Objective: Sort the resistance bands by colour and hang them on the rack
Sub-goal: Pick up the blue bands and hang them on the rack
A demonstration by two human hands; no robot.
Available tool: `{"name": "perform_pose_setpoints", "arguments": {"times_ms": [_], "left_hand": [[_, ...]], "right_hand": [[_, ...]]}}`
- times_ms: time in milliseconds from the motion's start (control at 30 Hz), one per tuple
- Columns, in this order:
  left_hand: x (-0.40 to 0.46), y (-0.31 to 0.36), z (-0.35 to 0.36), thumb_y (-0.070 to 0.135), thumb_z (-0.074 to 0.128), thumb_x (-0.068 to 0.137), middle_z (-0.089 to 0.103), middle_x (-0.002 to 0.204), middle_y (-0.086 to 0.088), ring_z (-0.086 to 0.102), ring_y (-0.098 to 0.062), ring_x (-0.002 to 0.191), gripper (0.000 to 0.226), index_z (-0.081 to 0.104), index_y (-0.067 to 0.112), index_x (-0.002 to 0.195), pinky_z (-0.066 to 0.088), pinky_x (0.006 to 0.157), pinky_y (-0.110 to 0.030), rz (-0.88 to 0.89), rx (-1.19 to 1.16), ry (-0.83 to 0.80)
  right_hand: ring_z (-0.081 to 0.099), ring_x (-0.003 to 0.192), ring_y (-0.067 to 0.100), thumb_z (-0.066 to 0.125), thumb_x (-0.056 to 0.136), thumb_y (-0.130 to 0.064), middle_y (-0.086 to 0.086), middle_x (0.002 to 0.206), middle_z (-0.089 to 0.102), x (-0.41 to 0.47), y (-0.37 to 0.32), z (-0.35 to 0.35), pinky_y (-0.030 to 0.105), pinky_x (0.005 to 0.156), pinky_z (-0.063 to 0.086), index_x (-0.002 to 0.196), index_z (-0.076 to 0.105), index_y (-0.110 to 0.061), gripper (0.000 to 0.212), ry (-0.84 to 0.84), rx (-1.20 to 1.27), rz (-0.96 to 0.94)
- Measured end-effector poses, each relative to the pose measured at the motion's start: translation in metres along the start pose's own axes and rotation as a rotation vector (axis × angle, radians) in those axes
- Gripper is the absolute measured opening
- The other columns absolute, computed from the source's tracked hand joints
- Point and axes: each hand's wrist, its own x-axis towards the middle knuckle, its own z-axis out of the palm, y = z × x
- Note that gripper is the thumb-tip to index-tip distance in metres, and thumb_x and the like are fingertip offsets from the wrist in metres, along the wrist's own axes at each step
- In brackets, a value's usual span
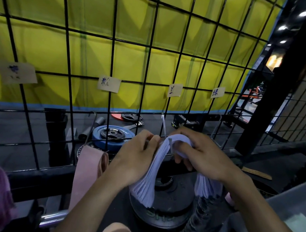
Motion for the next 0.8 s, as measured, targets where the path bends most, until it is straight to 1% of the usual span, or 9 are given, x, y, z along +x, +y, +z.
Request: {"name": "perform_pose_setpoints", "arguments": {"times_ms": [33,133,233,333,433,567,633,700,800], "left_hand": [[-0.002,-0.002,0.000,0.048,0.036,0.104,0.065,0.083,0.007,0.060,-0.004,0.074,0.030,0.056,0.026,0.106,0.042,0.063,-0.020,0.097,0.087,0.068],[-0.012,0.000,-0.002,0.049,0.044,0.102,0.060,0.106,0.019,0.057,0.002,0.099,0.026,0.059,0.034,0.115,0.043,0.078,-0.013,0.371,0.100,0.191],[-0.016,0.000,0.002,0.057,0.060,0.091,0.052,0.119,0.024,0.051,0.002,0.113,0.040,0.055,0.038,0.126,0.041,0.088,-0.014,0.444,0.163,0.161],[-0.016,-0.003,0.009,0.045,0.069,0.084,0.052,0.117,0.020,0.051,-0.002,0.110,0.045,0.055,0.033,0.125,0.047,0.088,-0.024,0.472,0.248,0.235],[-0.015,-0.002,0.017,0.041,0.067,0.079,0.054,0.109,0.018,0.054,-0.004,0.102,0.040,0.057,0.031,0.117,0.048,0.080,-0.025,0.456,0.228,0.300],[-0.011,-0.011,0.025,0.024,0.068,0.078,0.056,0.103,0.014,0.058,-0.012,0.094,0.036,0.059,0.028,0.113,0.052,0.070,-0.034,0.469,0.317,0.385],[-0.008,-0.018,0.025,0.023,0.063,0.083,0.060,0.102,0.011,0.061,-0.015,0.092,0.032,0.064,0.026,0.114,0.053,0.069,-0.034,0.519,0.353,0.443],[-0.005,-0.022,0.025,0.027,0.057,0.088,0.064,0.102,0.009,0.062,-0.015,0.091,0.029,0.067,0.024,0.116,0.053,0.070,-0.033,0.569,0.381,0.478],[-0.002,-0.024,0.024,0.033,0.063,0.088,0.065,0.106,0.011,0.062,-0.014,0.095,0.031,0.067,0.025,0.117,0.053,0.075,-0.032,0.619,0.415,0.464]], "right_hand": [[0.059,0.058,0.020,0.046,0.107,-0.027,0.001,0.082,0.070,0.000,-0.001,0.000,0.043,0.063,0.051,0.118,0.060,-0.018,0.019,-0.001,-0.004,0.010],[0.061,0.058,0.022,0.047,0.107,-0.027,0.000,0.078,0.069,0.001,-0.005,0.001,0.046,0.061,0.052,0.113,0.060,-0.017,0.018,0.007,-0.007,0.013],[0.059,0.059,0.028,0.049,0.105,-0.026,0.007,0.072,0.064,0.003,-0.005,0.005,0.050,0.060,0.051,0.105,0.059,-0.016,0.014,0.037,-0.019,-0.007],[0.056,0.060,0.033,0.050,0.105,-0.028,0.009,0.070,0.063,0.003,-0.003,0.008,0.050,0.060,0.047,0.105,0.056,-0.017,0.012,0.018,-0.067,-0.026],[0.056,0.058,0.029,0.051,0.105,-0.032,0.007,0.069,0.064,0.001,0.000,0.010,0.048,0.059,0.044,0.106,0.052,-0.022,0.010,0.013,-0.121,-0.064],[0.061,0.065,0.034,0.043,0.103,-0.049,0.013,0.077,0.066,-0.001,0.001,0.013,0.055,0.064,0.046,0.113,0.047,-0.029,0.022,0.004,-0.165,-0.117],[0.063,0.069,0.037,0.041,0.102,-0.053,0.014,0.080,0.067,-0.002,0.003,0.013,0.056,0.064,0.047,0.114,0.047,-0.032,0.026,0.007,-0.158,-0.138],[0.061,0.065,0.033,0.040,0.104,-0.052,0.012,0.075,0.065,-0.002,0.006,0.012,0.052,0.062,0.047,0.114,0.046,-0.030,0.025,0.013,-0.172,-0.154],[0.050,0.050,0.022,0.043,0.105,-0.045,0.008,0.060,0.055,-0.003,0.008,0.010,0.038,0.051,0.038,0.107,0.046,-0.029,0.016,0.028,-0.195,-0.173]]}}
